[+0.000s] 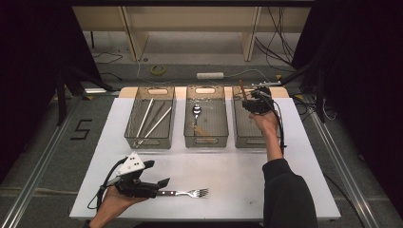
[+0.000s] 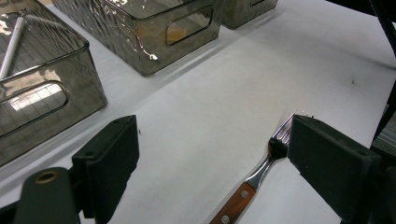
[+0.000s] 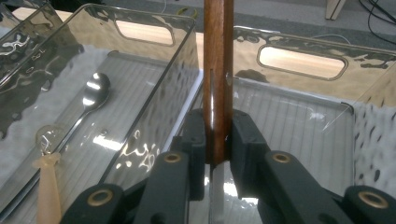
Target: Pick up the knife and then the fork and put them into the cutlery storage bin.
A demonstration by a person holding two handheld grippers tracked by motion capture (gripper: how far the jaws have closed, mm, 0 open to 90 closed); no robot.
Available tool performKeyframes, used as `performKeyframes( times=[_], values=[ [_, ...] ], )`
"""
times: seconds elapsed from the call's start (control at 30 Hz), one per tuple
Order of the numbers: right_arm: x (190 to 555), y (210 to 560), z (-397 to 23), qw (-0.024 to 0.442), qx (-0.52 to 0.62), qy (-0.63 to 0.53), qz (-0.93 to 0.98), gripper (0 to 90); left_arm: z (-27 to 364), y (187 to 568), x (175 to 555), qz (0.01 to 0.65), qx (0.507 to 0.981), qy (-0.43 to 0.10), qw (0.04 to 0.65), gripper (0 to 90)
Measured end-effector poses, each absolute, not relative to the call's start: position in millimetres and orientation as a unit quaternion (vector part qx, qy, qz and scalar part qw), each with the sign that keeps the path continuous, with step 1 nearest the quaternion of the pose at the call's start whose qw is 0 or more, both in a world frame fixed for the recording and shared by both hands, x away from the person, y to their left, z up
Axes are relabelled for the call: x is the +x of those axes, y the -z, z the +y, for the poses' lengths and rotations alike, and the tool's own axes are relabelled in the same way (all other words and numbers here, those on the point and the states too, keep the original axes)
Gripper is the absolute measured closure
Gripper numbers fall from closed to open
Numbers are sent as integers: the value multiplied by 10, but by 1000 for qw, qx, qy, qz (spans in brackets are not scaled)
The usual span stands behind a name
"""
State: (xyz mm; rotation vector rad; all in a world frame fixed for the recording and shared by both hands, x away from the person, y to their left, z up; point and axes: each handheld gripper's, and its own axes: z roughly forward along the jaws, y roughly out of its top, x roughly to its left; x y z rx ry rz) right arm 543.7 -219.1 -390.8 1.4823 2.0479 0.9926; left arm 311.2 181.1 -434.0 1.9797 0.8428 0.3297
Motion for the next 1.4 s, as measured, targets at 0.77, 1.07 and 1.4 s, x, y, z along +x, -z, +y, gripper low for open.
performKeyframes(
  times=[0.77,1.07,1.4],
  values=[
    [5400,3916,-2187,180,556,-366,725,604,1797,4345,3113,342,810,-128,459,162],
    [5048,3749,-2153,175,475,-399,764,458,1791,4357,3132,344,816,-119,448,162],
    [4522,3707,-2022,171,404,-420,795,374,1768,4373,3144,340,827,-111,433,167]
  ],
)
